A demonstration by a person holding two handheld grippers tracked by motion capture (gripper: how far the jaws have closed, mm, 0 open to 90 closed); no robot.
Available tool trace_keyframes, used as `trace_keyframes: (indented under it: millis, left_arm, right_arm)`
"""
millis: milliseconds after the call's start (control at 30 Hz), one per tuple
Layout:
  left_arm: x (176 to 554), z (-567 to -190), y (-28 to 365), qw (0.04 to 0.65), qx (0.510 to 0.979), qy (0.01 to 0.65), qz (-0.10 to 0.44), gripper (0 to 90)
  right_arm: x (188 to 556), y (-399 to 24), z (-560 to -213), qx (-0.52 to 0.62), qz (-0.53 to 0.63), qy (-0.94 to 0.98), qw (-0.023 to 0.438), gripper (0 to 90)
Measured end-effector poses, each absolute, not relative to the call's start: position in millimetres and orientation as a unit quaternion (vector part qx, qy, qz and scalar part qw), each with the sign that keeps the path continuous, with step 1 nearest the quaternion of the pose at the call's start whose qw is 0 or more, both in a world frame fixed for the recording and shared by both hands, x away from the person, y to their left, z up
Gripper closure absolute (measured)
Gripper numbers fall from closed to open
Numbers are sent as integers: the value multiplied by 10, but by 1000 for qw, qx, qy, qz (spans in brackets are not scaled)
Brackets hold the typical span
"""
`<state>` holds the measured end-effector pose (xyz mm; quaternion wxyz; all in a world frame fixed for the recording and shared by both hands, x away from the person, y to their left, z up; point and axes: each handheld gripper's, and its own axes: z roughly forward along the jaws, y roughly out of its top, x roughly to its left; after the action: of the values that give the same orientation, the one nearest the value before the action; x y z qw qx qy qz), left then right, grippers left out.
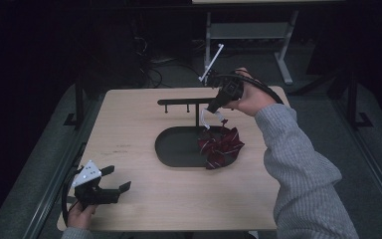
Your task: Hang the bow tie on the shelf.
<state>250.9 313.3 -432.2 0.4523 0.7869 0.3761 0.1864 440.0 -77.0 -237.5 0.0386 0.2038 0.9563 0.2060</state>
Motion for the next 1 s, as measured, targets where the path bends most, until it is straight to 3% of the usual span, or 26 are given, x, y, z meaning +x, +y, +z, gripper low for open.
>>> trace_keyframes:
  millis: [1000]
  left_arm:
    - [2506,-4321,3153,456,784,376,189,131]
  right_arm:
    - [4829,-821,-2525,253,188,948,31,882]
